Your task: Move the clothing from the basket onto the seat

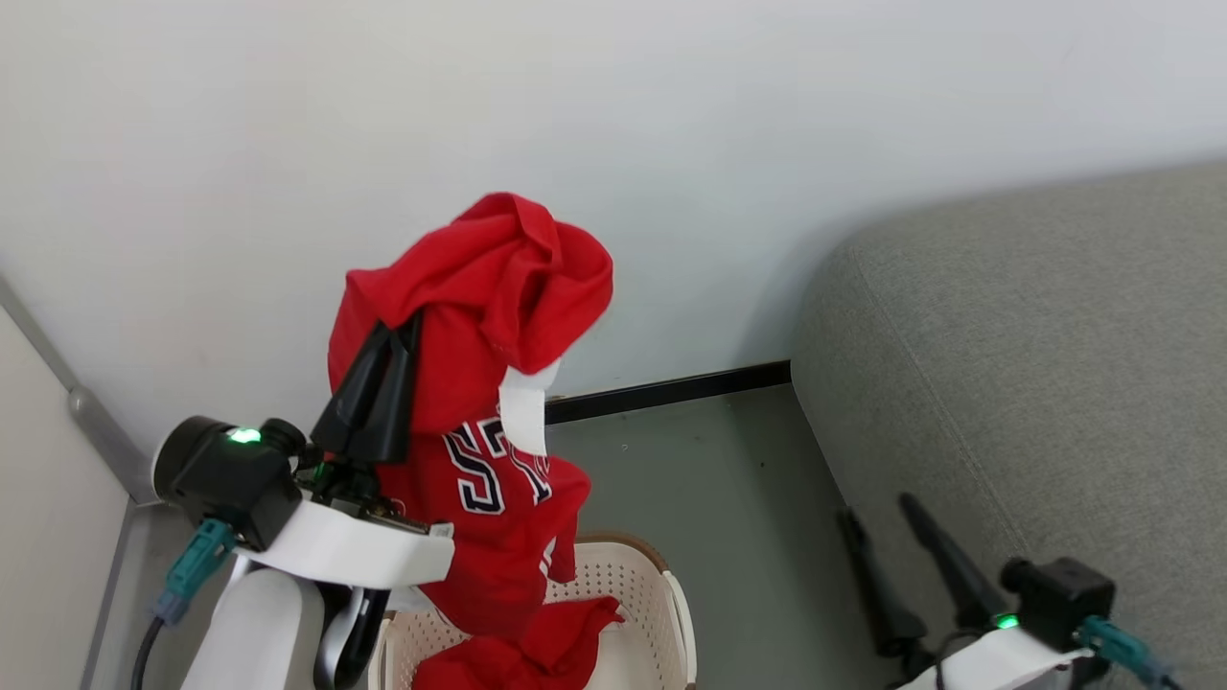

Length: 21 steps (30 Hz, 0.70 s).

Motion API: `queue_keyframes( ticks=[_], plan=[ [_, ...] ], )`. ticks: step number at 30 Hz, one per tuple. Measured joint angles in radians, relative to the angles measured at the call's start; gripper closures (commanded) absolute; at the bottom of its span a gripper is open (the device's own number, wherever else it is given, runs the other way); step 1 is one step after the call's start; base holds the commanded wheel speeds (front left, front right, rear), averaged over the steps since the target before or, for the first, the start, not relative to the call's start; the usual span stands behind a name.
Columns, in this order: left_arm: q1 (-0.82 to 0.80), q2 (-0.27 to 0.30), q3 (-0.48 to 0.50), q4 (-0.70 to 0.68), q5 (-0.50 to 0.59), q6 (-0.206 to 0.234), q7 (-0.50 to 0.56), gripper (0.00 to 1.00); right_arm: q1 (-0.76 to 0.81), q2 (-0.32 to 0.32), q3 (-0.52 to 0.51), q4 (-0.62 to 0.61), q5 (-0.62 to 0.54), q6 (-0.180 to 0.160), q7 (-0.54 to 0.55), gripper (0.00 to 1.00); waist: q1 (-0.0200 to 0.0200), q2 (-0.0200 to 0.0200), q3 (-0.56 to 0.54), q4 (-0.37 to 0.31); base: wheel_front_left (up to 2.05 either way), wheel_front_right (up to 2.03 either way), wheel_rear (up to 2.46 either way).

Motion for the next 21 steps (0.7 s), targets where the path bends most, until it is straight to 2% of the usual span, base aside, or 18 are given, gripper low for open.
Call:
queue_keyframes(
  ticks=[6, 11, 21],
  plan=[
    [0.02, 0.0, -0.014, -0.016, 0.0, 0.0, 0.0, 1.0, -0.001, -0.011, 0.109, -0.048, -0.007, 0.0, 0.0, 0.0, 0.0, 0.0, 0.0, -0.003, 0.0, 0.0, 0.0],
    [0.021, -0.001, -0.027, -0.019, 0.002, -0.001, 0.0, 1.0, -0.003, -0.07, 0.21, -0.085, -0.033, 0.0, 0.0, 0.0, 0.0, 0.0, 0.003, -0.004, 0.0, 0.0, 0.0],
    [0.038, -0.001, -0.04, -0.022, 0.002, -0.007, 0.0, 1.0, -0.065, -0.125, 0.33, -0.142, -0.075, 0.0, 0.0, 0.0, 0.0, 0.0, 0.011, -0.003, 0.0, 0.0, 0.0]
  ],
)
